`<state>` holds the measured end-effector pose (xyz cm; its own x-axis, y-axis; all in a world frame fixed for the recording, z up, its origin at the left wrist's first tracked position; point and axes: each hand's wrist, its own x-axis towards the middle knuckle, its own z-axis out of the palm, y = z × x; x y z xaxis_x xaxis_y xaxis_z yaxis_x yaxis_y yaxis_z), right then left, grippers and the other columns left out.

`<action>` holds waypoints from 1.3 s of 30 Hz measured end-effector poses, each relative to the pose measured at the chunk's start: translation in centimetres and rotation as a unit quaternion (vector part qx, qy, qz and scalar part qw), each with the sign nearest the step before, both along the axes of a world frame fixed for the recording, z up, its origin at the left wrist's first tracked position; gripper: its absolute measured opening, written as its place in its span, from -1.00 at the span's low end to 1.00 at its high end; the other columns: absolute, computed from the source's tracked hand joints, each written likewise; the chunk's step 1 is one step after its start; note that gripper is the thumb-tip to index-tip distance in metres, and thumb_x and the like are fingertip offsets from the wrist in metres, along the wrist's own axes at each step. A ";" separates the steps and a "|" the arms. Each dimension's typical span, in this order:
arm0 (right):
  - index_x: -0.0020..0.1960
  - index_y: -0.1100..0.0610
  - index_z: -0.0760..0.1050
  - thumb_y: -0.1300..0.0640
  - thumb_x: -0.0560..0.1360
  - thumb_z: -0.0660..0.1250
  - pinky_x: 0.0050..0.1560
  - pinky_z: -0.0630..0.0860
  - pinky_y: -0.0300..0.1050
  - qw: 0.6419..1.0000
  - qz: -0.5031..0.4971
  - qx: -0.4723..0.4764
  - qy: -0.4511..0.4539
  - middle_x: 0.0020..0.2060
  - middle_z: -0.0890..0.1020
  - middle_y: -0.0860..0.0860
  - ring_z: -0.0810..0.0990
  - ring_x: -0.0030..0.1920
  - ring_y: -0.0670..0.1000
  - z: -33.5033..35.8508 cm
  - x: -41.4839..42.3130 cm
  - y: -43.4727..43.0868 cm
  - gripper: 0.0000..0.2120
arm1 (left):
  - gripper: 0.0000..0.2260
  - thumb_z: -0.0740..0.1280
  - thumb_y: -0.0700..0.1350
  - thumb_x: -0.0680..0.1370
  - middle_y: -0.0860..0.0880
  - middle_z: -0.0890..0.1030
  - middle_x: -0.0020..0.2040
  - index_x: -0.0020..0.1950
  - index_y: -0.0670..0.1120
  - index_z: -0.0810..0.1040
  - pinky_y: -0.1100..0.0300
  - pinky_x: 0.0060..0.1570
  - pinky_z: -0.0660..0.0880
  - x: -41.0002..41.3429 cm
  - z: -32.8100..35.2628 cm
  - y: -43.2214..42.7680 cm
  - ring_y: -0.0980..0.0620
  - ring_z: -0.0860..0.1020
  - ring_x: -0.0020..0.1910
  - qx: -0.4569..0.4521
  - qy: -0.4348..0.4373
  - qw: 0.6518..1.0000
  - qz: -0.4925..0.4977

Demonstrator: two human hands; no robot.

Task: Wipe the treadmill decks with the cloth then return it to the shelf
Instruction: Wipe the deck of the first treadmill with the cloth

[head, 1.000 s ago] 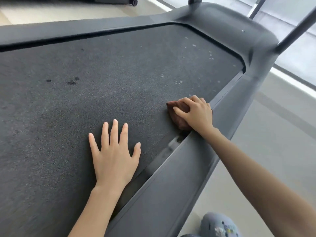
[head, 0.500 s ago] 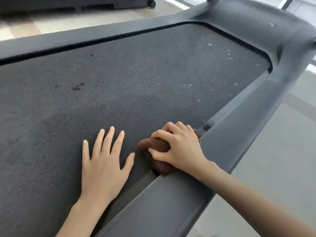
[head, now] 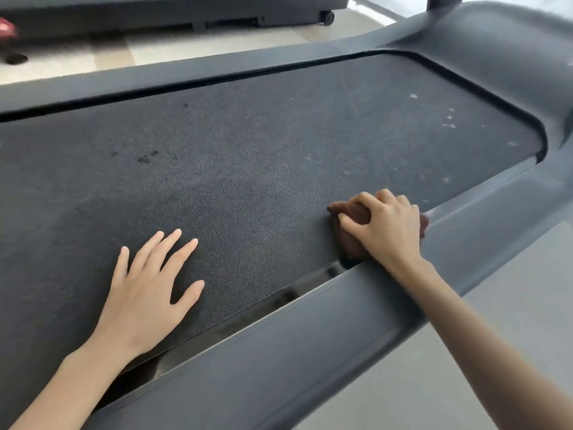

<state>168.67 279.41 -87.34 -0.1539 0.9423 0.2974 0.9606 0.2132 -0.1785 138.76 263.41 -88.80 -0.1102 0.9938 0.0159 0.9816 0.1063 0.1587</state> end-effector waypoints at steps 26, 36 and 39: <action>-0.02 -0.10 0.54 -0.25 0.41 0.19 -0.17 0.39 0.01 0.990 0.136 0.029 -0.030 -0.13 0.52 -0.01 0.45 -0.14 0.13 -0.9 -2.4 1.2 -0.69 | -0.42 0.00 0.23 0.48 -0.08 0.29 0.46 0.43 0.01 0.34 -0.21 0.40 0.10 7.6 -1.3 11.4 -0.10 0.18 0.47 0.019 -0.005 0.999 -0.049; 0.11 0.07 0.51 -0.20 0.52 0.20 0.01 0.39 0.08 0.997 -0.035 0.010 -0.073 0.01 0.53 0.18 0.47 0.03 0.27 -0.2 -0.9 15.4 -0.62 | -0.46 0.04 0.18 0.48 -0.08 0.33 0.45 0.40 0.01 0.38 -0.22 0.39 0.11 6.6 -1.3 11.5 -0.10 0.23 0.45 0.021 -0.045 0.996 -0.075; 0.14 0.07 0.47 -0.21 0.52 0.17 0.04 0.39 0.09 0.992 -0.062 -0.020 -0.106 0.04 0.52 0.21 0.47 0.02 0.29 0.0 -3.1 15.6 -0.60 | -0.46 0.05 0.18 0.48 -0.09 0.33 0.44 0.40 0.00 0.39 -0.23 0.39 0.11 6.4 -1.4 11.6 -0.11 0.25 0.45 0.022 -0.055 0.995 -0.075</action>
